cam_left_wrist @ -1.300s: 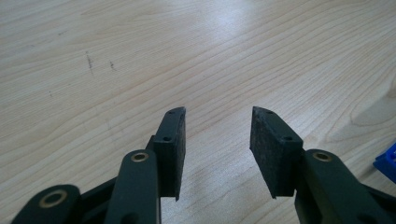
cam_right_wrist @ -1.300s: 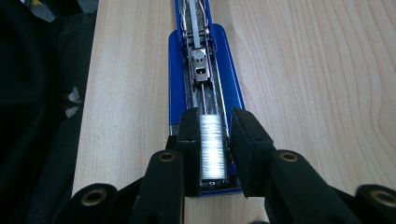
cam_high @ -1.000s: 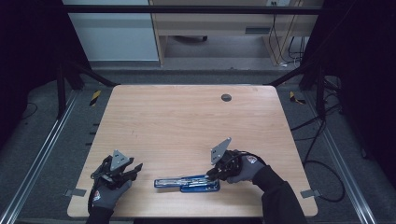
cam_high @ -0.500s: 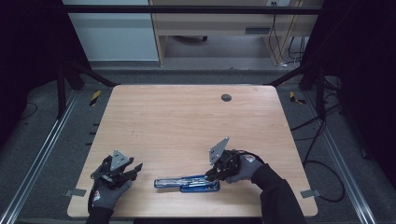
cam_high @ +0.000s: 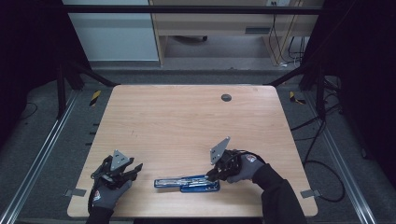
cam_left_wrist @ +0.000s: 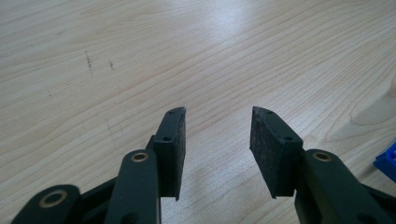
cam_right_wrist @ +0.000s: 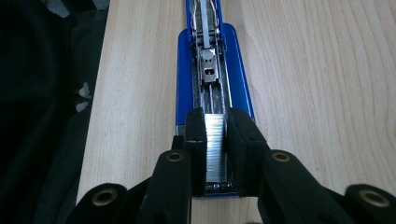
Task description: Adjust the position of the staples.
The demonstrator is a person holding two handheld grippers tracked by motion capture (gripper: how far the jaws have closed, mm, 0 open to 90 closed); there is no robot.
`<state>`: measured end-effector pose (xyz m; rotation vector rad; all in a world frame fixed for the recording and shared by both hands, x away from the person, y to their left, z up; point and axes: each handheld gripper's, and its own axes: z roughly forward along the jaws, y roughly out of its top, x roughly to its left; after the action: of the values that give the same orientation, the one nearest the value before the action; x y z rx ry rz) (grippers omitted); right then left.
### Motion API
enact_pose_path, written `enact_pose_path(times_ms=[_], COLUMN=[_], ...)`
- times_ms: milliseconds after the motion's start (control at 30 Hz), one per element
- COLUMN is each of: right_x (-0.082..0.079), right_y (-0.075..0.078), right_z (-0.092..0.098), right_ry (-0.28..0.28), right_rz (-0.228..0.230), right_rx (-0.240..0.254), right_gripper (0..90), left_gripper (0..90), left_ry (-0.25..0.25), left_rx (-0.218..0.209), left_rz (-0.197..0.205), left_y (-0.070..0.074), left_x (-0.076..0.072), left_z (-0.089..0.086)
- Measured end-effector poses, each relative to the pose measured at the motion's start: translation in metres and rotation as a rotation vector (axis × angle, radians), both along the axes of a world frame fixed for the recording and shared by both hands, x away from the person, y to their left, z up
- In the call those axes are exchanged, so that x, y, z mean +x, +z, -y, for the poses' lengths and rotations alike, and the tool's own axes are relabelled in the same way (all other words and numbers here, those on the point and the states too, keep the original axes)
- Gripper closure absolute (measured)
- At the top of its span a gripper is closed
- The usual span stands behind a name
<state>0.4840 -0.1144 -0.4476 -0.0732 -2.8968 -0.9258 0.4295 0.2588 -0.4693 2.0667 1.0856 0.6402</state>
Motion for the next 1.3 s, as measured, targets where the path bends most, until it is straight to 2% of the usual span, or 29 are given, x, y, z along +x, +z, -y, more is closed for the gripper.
enact_pose_path(times_ms=[100,633,800,1300], right_x=[0.0003,-0.0009,0.0007,-0.0003], right_y=[0.0012,0.0089,0.0056,0.0022], right_z=[0.0008,-0.0005,-0.0018,-0.0005], right_ry=[0.007,0.021,0.029,0.036], right_rz=[0.004,0.02,0.025,0.035], right_rx=[0.013,0.016,-0.006,-0.01], right_gripper=[78.9,78.9,78.9,78.8], left_gripper=[56.1,56.1,56.1,56.1], left_ry=[0.001,-0.001,0.001,0.0], left_rx=[0.0,0.0,0.0,0.0], left_rz=[-0.001,-0.002,0.0,-0.002], left_y=[-0.0001,-0.0001,-0.0002,-0.0006], left_x=[0.0002,0.0003,0.0003,0.0005], left_z=[-0.0003,-0.0003,-0.0003,-0.0001])
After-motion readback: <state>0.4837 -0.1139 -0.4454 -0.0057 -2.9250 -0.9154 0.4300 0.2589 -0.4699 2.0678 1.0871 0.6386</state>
